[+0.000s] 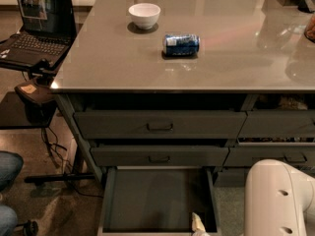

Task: Open bottom drawer

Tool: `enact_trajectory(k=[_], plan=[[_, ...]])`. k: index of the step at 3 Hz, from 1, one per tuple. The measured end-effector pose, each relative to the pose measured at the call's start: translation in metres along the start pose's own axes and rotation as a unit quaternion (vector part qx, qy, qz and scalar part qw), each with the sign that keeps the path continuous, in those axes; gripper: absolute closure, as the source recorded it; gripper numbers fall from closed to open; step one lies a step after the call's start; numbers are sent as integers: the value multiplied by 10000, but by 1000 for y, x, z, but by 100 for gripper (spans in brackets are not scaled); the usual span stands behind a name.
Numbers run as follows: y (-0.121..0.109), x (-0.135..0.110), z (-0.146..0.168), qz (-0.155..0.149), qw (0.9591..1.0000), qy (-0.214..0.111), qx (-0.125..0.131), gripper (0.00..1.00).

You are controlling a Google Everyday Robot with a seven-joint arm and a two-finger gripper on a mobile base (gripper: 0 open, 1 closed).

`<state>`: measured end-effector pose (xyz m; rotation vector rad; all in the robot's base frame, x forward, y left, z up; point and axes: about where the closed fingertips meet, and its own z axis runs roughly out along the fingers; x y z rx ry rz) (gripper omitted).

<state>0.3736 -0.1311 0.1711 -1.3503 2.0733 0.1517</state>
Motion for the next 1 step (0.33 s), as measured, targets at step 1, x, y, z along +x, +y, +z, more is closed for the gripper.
enact_trajectory(k=[1], plan=[[0,0,0,0,10000,0,0,0]])
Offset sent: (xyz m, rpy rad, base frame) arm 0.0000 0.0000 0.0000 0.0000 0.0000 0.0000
